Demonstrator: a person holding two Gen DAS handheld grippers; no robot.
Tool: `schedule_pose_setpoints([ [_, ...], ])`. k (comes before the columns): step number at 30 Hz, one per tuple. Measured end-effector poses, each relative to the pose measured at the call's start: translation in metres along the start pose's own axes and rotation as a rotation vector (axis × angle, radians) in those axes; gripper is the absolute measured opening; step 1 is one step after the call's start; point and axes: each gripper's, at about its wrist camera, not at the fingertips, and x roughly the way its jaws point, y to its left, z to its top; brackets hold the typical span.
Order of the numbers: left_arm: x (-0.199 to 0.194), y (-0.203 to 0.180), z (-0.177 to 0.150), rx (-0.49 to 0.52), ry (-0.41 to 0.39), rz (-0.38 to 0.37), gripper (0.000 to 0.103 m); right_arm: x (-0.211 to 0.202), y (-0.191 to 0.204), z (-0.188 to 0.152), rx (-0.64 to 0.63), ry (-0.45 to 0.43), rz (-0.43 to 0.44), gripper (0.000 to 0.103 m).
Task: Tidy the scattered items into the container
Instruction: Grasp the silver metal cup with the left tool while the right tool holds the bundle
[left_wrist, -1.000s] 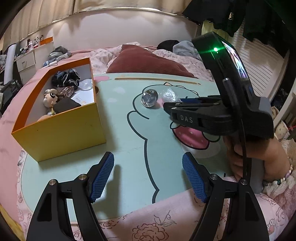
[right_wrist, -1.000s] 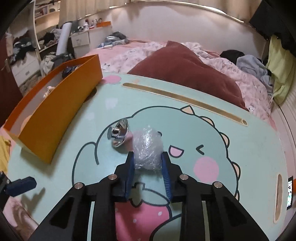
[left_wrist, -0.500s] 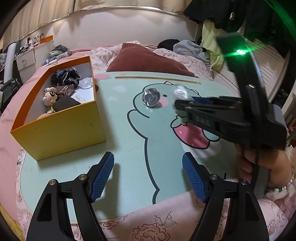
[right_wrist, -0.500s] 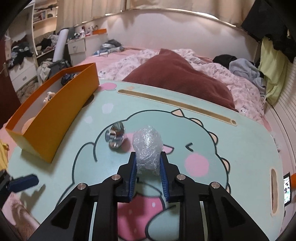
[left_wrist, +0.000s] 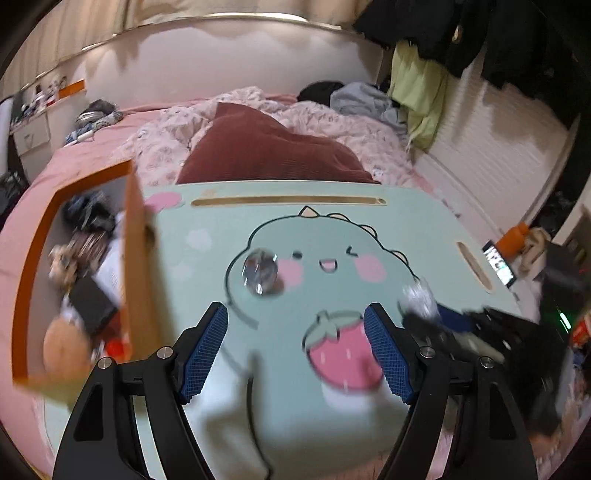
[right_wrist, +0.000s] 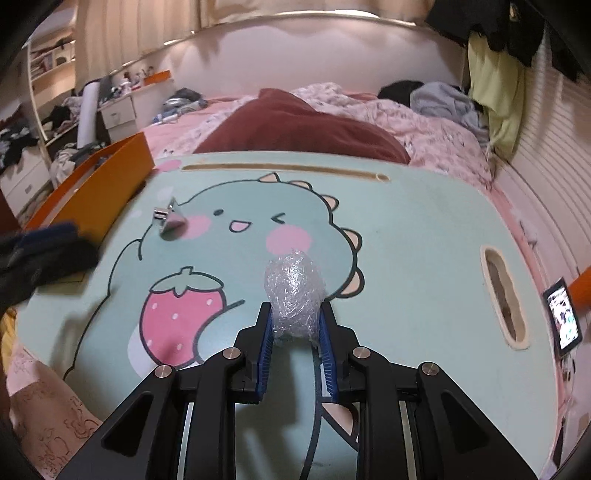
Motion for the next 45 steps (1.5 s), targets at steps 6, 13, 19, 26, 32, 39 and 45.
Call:
schedule_pose_setpoints([
  [6,0.041,0.002,0.022,0.004,0.008,0.136,0.076,-0.001,0.004,-0.004,-0.018,-0.005,0.000,0.022],
  [13,0.067,0.006,0.012,-0.008,0.056,0.147,0.076,-0.002,0.005,-0.004,-0.020,-0.005,-0.001,0.023],
  [19,0.074,0.010,0.008,-0.022,0.068,0.159,0.076,-0.001,0.005,-0.004,-0.022,-0.003,0.001,0.023],
  [26,0.074,0.010,0.007,-0.023,0.066,0.158,0.076,-0.001,0.006,-0.004,-0.023,-0.004,0.001,0.023],
  [32,0.072,0.011,0.007,-0.023,0.065,0.160,0.076,-0.001,0.006,-0.004,-0.024,-0.003,0.000,0.023],
  [39,0.073,0.011,0.007,-0.023,0.065,0.160,0.076,-0.001,0.006,-0.004,-0.024,-0.003,0.000,0.023],
  [45,0.075,0.010,0.011,-0.023,0.076,0.164,0.077,-0.001,0.006,-0.004,-0.025,-0.003,0.000,0.023],
])
